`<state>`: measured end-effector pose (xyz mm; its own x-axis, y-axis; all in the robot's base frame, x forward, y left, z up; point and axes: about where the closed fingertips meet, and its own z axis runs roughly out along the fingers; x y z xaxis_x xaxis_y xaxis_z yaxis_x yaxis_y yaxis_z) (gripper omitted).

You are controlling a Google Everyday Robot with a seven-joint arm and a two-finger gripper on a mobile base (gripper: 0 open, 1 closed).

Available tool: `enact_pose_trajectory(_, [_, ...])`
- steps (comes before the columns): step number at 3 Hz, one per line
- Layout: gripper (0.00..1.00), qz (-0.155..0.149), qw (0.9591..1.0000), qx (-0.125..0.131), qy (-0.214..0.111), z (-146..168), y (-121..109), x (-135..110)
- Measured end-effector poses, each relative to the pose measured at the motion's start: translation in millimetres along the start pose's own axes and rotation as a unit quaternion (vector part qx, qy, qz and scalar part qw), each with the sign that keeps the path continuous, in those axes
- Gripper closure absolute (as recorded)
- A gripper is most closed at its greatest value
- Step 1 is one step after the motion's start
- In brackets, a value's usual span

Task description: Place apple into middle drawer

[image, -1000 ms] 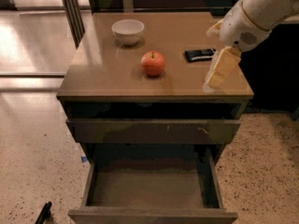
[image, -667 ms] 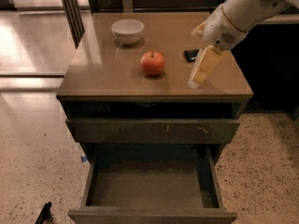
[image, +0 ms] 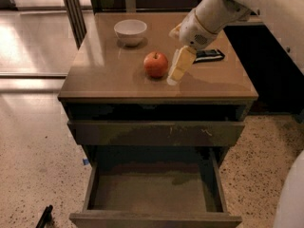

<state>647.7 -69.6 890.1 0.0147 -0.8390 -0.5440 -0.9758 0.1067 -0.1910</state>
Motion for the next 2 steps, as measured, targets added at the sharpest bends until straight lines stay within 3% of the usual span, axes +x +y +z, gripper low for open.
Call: enact_pose_trajectory(2, [0.00,0.006,1.0000,0.004,-0.002,2.5,2.4,1.2])
